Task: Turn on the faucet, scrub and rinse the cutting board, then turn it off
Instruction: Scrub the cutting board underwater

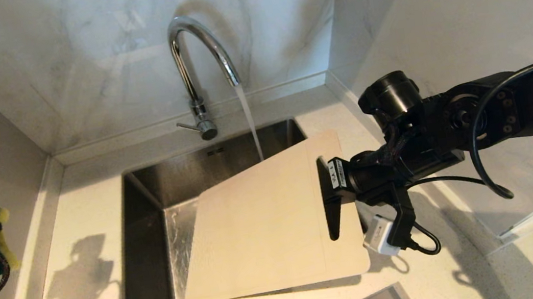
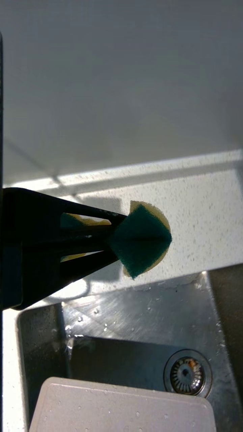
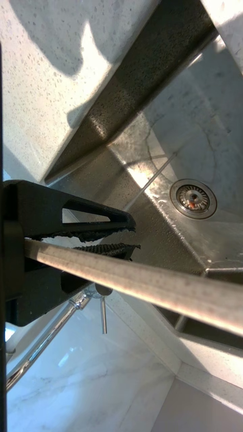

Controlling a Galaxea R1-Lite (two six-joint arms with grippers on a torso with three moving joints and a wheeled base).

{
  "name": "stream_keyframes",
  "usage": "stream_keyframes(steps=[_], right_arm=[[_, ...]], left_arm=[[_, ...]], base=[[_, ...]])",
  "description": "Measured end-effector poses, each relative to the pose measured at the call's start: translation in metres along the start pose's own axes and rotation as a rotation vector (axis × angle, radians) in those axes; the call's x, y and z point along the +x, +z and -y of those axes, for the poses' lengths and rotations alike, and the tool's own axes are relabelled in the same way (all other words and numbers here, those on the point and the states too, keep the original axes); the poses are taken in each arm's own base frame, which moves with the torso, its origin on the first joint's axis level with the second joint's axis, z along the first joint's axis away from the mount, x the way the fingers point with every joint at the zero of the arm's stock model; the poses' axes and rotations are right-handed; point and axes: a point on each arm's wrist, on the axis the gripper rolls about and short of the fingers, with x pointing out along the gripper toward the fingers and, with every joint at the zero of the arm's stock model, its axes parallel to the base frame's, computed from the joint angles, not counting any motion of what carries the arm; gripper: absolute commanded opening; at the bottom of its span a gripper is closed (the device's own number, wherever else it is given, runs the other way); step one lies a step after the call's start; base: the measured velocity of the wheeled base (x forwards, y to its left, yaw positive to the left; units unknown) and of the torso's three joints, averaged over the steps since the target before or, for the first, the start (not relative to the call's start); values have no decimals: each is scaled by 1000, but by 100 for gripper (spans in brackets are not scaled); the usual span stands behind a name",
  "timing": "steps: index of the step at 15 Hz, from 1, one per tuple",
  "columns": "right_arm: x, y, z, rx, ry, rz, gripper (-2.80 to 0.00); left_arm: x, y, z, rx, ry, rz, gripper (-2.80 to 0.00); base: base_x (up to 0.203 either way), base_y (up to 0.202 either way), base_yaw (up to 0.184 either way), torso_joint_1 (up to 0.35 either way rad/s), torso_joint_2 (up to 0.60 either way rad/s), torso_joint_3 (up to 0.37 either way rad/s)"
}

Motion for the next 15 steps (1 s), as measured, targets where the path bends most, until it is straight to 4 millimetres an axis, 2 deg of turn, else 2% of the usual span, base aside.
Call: stream_keyframes(steps=[4,9,12,15], right_arm=[[2,2,6,-9,-9,8,-280],[-3,-2,17,-12,-35,-16,-280],[-6,0,22,-21,-44,-20,-280],[-7,3,31,-27,-60,-14,-280]], left_arm=[[26,9,12,3,-58,-40,-280],[42,24,39,-25,-151,-48,-280],[48,29,64,-50,-227,-70,-280],[44,34,89,-69,-308,-101,-280]], base=[[0,0,0,0,0,0],[0,0,0,0,0,0],[0,0,0,0,0,0],[0,0,0,0,0,0]])
